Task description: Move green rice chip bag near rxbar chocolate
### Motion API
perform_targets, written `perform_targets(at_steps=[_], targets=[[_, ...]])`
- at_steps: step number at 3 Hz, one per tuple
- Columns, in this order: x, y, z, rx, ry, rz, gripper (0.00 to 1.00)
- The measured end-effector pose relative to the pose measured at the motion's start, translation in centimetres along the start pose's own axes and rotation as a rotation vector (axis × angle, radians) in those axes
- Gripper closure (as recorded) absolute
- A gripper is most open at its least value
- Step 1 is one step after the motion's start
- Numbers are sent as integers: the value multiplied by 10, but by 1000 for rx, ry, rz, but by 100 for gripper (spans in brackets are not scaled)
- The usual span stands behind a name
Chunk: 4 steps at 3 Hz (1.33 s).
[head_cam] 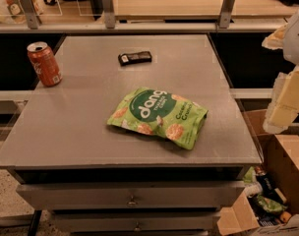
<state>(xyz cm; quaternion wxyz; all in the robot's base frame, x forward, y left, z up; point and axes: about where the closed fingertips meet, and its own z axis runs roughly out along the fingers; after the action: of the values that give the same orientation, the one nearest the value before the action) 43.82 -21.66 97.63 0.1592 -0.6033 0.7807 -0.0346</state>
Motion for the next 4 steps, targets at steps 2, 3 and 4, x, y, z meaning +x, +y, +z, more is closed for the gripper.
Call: perform_targets(at_steps=[2, 3, 4], targets=[[0, -1, 4, 37, -12, -30, 0], [5, -3, 21, 61, -52, -66, 0], [8, -3, 46, 72, -73, -101, 0]])
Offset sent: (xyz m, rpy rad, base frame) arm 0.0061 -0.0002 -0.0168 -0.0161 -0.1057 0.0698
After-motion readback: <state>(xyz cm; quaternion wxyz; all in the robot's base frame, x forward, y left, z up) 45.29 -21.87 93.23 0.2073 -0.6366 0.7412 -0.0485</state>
